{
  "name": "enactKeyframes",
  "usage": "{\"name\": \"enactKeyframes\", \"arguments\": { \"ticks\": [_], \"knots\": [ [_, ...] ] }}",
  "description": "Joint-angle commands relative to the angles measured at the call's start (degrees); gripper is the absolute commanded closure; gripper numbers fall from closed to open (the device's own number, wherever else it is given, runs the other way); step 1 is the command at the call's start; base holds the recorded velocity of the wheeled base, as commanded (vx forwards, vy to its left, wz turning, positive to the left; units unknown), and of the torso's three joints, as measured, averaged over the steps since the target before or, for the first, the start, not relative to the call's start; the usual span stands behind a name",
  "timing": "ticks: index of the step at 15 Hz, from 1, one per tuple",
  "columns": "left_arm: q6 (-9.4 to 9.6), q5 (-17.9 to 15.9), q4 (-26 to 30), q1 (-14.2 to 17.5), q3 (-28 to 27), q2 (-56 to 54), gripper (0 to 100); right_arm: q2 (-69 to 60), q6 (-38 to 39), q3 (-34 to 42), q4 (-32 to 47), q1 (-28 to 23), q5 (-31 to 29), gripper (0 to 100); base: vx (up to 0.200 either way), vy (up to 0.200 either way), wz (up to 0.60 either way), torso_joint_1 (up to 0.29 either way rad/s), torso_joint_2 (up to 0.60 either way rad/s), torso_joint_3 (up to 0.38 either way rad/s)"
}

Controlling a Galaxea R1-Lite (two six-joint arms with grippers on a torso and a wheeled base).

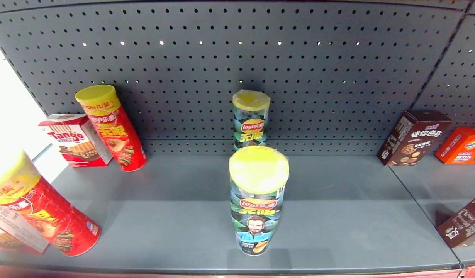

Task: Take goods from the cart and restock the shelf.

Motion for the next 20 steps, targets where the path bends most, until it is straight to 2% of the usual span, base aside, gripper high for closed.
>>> {"name": "enactKeyframes", "arguments": {
  "ticks": [1,18,20],
  "knots": [
    [0.06,0.0,0.0,0.0,0.0,0.1,0,-2.3,0.7,1.1,-1.2,1.5,0.3,0,0.0,0.0,0.0,0.0,0.0,0.0],
    [-0.2,0.4,0.0,0.1,0.0,0.0,0,-4.6,1.1,1.1,-1.2,1.0,0.4,0,0.0,0.0,0.0,0.0,0.0,0.0],
    [-0.38,0.5,0.0,0.1,0.0,0.1,0,-4.6,1.2,1.1,-1.3,1.0,0.4,0,-0.1,0.0,0.0,0.001,0.0,0.004]
  ]
}}
